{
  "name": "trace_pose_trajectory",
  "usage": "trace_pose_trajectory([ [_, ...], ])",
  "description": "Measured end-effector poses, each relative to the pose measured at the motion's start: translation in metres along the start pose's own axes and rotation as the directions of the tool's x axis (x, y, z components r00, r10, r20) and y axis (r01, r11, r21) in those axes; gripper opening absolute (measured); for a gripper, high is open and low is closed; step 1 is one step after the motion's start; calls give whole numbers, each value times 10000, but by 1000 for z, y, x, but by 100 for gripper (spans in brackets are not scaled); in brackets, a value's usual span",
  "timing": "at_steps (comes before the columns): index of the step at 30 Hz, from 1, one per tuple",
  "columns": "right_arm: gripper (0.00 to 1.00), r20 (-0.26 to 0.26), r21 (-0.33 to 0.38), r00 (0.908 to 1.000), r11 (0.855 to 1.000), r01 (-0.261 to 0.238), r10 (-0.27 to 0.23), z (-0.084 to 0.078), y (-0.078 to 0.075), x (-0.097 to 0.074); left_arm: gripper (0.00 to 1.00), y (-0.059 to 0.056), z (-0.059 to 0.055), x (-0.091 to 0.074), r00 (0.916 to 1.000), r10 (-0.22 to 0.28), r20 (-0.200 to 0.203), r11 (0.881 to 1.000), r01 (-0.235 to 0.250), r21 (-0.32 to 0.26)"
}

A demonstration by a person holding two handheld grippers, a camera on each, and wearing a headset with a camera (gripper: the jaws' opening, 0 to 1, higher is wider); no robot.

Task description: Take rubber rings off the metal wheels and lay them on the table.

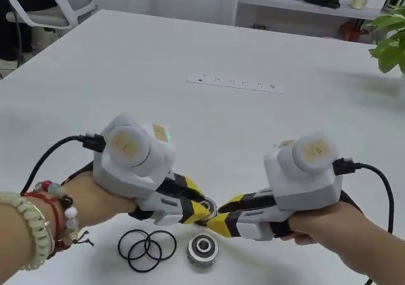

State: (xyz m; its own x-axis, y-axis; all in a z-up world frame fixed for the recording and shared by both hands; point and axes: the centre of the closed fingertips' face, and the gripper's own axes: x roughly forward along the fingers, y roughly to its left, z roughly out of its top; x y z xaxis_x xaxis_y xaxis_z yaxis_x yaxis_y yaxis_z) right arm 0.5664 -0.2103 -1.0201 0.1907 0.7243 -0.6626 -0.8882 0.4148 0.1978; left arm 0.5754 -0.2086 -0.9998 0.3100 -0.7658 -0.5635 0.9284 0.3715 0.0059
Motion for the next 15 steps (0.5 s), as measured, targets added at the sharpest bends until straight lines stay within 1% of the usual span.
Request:
trace_pose_trajectory([
  [2, 19, -13, -59, 10000, 10000, -6, 6, 0, 0, 0, 15, 0, 0, -1, 10000, 44, -2, 10000, -44, 65],
  [3, 19, -6, -89, 10000, 10000, -12, 12, 0, 1, 1, 15, -1, -1, -1, 10000, 61, -30, 9997, -60, 246],
  [7, 20, 93, -256, 10000, 9997, 3, 0, 2, 1, 2, 15, 0, -1, -1, 10000, 88, 4, 9999, -88, 112],
  [10, 18, 56, -428, 10000, 9991, -23, 26, 2, 1, 2, 15, -1, -1, -1, 9999, 94, 49, 9999, -94, 83],
  [14, 17, 19, -807, 10000, 9967, 91, -90, 1, 1, 2, 14, 0, -1, -1, 9998, 117, 152, 9999, -117, -29],
  [15, 16, -9, -1013, 9999, 9948, 130, -131, 1, 0, 1, 14, 0, -1, -1, 9998, 128, 168, 9999, -127, -66],
])
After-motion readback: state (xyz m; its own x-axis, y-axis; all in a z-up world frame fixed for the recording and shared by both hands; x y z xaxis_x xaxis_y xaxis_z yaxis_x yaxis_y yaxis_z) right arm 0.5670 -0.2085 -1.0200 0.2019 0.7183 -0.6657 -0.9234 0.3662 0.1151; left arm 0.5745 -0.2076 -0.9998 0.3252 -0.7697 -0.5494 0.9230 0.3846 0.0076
